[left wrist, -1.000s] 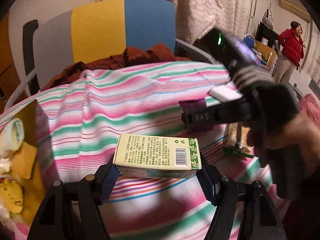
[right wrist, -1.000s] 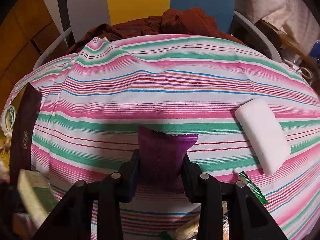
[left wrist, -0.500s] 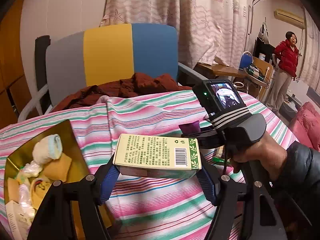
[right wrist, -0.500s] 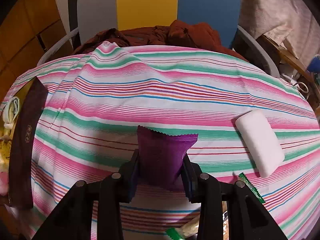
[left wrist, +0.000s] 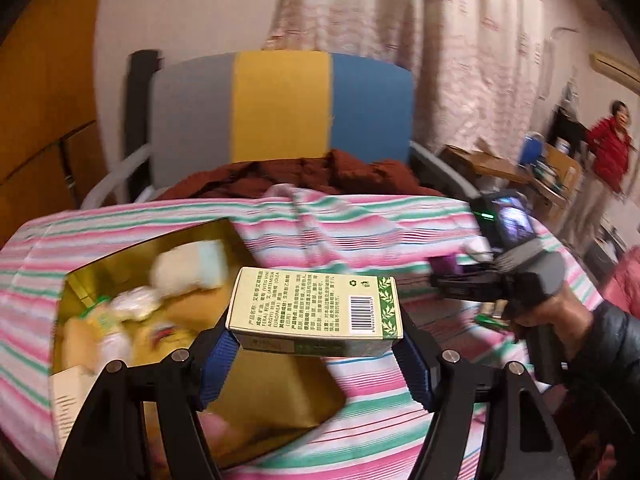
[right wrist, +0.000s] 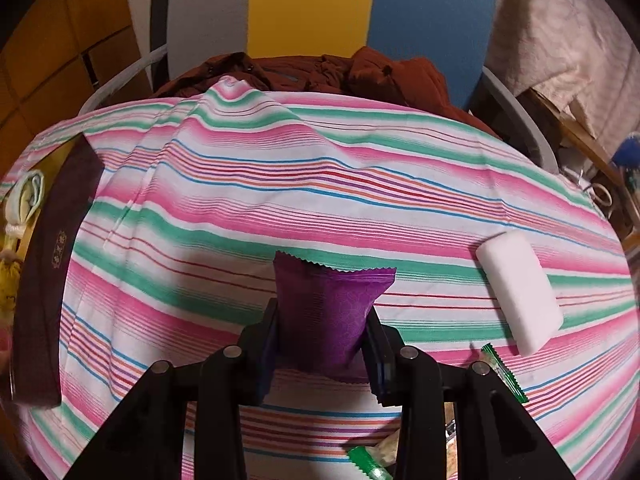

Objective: Organize objects
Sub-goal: 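Carry the tea box and purple sachet into the gold tray and open both grippers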

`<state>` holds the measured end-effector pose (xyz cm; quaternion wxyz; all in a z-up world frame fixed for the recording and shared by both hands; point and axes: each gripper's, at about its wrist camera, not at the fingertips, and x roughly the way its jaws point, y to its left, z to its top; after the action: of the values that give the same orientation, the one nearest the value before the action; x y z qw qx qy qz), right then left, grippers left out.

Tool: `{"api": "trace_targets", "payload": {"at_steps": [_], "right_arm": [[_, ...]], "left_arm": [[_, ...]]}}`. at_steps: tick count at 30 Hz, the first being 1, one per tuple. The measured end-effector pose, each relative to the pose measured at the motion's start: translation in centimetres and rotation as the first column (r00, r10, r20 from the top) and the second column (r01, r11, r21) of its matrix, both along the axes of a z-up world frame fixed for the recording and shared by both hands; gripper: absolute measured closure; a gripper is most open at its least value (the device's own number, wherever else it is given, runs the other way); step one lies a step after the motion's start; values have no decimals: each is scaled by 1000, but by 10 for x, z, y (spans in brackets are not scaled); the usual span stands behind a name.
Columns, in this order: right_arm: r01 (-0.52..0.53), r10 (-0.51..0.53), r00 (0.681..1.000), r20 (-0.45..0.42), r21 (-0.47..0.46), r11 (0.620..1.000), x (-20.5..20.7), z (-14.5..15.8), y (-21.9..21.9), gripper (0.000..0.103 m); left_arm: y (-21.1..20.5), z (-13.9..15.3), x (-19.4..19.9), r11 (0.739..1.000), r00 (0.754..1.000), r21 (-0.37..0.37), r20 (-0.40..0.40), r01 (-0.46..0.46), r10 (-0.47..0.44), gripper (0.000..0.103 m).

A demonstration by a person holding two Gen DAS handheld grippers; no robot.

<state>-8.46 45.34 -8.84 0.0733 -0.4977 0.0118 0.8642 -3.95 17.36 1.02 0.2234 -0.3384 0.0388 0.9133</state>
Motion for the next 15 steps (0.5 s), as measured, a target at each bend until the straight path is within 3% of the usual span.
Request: {"api": "trace_targets", "payload": {"at_steps": [6, 15], "right_arm": [[-39, 39, 999, -21, -1, 999, 1, 6, -13, 65], [-102, 96, 990, -108, -51, 993, 10, 38, -36, 65]], "left_arm": [[-66, 1, -11, 987, 987, -4, 7, -160, 160, 30], [-138, -6, -23, 943, 943, 7, 35, -332, 331, 30]]}}
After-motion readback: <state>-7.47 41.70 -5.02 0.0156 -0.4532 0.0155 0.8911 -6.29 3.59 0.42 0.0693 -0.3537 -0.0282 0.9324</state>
